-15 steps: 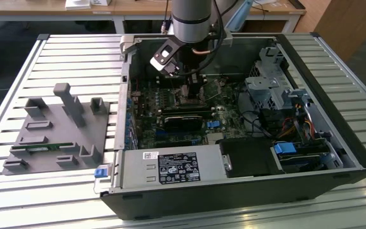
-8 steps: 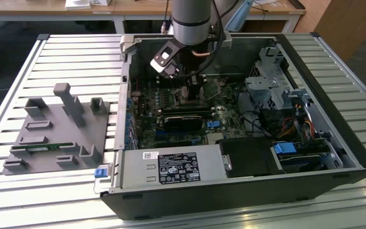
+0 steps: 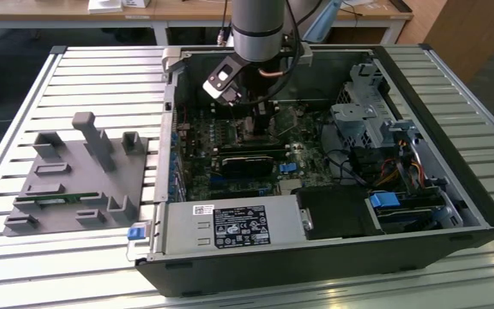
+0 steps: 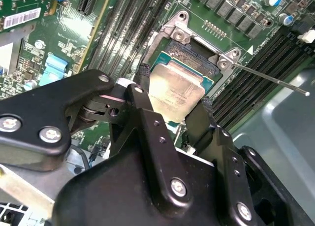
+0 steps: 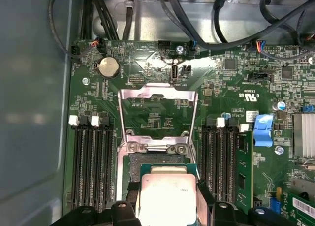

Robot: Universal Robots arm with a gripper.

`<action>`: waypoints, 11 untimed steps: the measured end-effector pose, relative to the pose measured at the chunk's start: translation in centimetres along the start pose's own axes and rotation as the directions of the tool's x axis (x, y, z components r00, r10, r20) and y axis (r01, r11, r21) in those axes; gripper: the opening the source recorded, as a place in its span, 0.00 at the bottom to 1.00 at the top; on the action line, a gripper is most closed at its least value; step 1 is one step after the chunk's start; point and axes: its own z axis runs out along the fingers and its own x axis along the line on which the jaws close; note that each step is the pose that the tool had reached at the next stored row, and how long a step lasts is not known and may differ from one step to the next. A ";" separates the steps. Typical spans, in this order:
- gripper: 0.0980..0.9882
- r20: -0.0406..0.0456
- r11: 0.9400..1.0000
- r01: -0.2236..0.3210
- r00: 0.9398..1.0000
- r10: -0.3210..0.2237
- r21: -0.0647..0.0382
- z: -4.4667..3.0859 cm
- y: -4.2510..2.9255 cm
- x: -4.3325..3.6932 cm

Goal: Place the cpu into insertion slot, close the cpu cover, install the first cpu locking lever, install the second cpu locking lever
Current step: 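Place the cpu into insertion slot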

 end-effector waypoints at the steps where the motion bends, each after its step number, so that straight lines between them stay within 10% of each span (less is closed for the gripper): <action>1: 0.49 0.000 1.000 0.000 1.000 0.000 0.000 0.03 0.00 0.09; 11: 0.49 0.000 1.000 -0.006 1.000 0.006 0.000 0.66 -0.05 0.15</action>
